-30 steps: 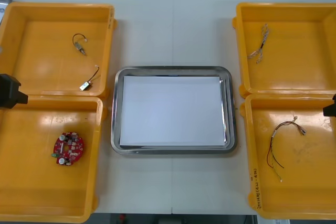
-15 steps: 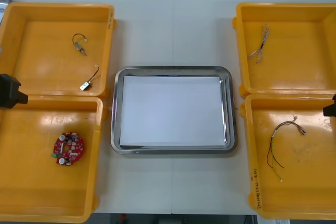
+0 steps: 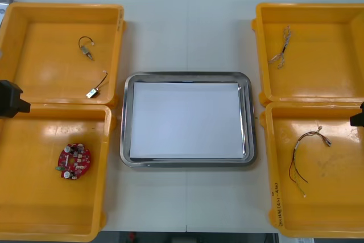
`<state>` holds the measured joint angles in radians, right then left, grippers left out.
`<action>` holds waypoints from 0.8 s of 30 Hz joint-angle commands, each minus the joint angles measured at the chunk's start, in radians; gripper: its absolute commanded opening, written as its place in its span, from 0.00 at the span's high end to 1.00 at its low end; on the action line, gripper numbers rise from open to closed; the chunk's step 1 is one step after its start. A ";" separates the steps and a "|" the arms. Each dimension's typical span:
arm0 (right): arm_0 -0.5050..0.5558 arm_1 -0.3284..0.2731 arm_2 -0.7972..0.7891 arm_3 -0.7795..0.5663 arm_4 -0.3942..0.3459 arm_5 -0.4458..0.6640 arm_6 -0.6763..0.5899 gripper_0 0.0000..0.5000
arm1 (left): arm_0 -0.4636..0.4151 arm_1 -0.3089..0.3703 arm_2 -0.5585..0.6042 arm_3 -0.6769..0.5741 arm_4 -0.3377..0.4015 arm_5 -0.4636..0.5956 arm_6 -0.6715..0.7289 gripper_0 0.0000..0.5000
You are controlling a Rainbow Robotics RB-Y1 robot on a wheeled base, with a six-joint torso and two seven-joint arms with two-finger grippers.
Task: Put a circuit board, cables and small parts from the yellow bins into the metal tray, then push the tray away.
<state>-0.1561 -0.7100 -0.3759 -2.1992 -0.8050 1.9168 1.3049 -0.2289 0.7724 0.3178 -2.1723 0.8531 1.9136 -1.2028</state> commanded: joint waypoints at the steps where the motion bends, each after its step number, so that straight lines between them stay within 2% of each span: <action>1: 0.017 0.009 0.011 -0.030 -0.008 0.003 -0.032 0.00 | 0.002 0.010 0.029 -0.031 0.007 0.006 -0.066 0.00; 24: 0.017 0.009 0.011 -0.030 -0.008 0.003 -0.032 0.00 | 0.002 0.010 0.029 -0.031 0.007 0.006 -0.066 0.00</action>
<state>-0.1561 -0.7100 -0.3759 -2.1992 -0.8050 1.9168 1.3049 -0.2289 0.7724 0.3178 -2.1723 0.8531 1.9136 -1.2028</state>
